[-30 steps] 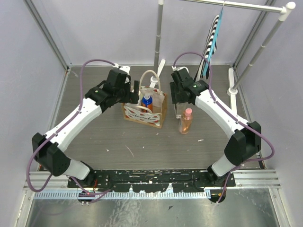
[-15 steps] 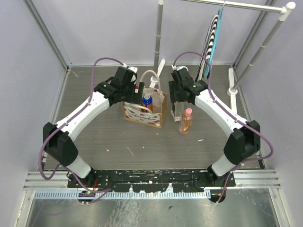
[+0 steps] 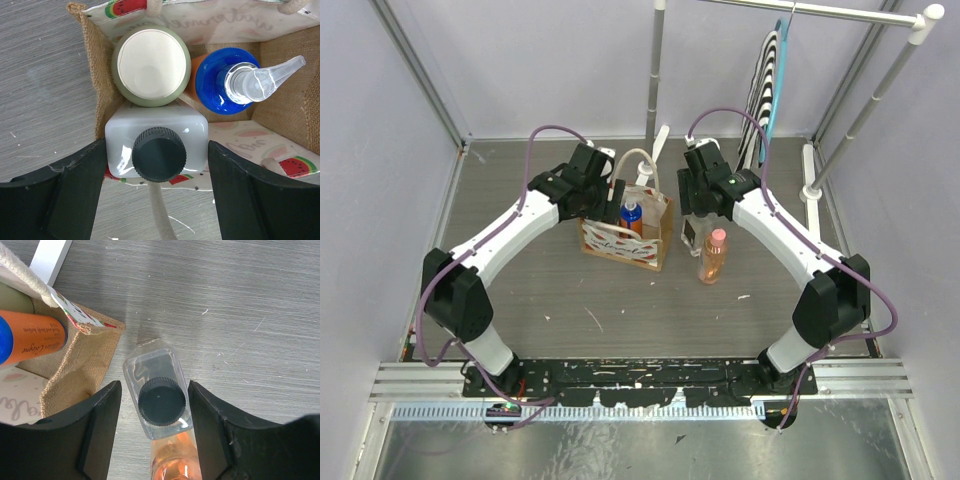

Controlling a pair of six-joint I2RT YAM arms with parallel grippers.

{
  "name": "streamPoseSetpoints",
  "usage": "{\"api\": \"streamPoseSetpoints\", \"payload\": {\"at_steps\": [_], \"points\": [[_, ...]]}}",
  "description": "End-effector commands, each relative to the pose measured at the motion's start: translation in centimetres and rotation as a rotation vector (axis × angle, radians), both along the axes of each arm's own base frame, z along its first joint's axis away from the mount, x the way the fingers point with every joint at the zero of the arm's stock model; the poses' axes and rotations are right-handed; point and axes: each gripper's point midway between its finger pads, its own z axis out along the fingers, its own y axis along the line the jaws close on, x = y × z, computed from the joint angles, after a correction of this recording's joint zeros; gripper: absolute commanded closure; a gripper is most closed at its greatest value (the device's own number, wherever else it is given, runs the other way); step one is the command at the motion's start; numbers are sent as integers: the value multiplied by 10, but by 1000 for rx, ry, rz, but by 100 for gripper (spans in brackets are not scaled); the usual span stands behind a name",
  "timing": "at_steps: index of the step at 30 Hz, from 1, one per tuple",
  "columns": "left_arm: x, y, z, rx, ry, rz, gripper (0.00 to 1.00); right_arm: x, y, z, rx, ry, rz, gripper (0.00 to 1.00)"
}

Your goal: Take the personal care products out of the canvas bag

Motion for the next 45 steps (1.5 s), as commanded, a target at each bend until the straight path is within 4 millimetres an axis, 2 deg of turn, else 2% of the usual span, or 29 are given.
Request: {"api": "streamPoseSetpoints", "payload": {"at_steps": [1,7,11,17,20,22,24,26,27,31,36,37,39,42,45], "points": [[-6,-11,-4,-33,53,-35,17,8,-1,37,49,-110,-19,38],[-10,-15,-11,-49,85,-47,19,7,-2,38,48,-111,-16,38],[-11,-15,-22,-33,112,-45,15,6,4,44,79,-115,8,36],[-15,-13,-37,-10,151,-47,13,3,9,71,102,-165,19,21],[-16,-11,-42,3,161,-44,11,2,17,87,105,-208,39,17],[-16,-11,-43,9,163,-43,24,2,26,95,121,-223,64,17],[-15,-10,-36,1,149,-36,44,3,36,97,147,-227,94,17],[-12,-8,-21,-3,118,-25,60,4,44,96,165,-221,115,17],[-10,-7,-12,-1,98,-18,63,5,46,94,165,-217,117,17],[-7,3,36,7,12,-2,58,6,61,87,207,-197,166,17],[-2,9,116,-63,-147,25,53,11,80,78,251,-175,228,17],[-1,10,137,-85,-188,32,52,11,84,76,258,-170,244,17],[-1,15,165,-99,-240,50,51,14,92,74,275,-164,270,17],[-2,29,198,-84,-304,89,51,16,105,71,299,-156,319,17],[-5,48,223,-49,-365,140,51,17,117,69,309,-147,363,17]]}}
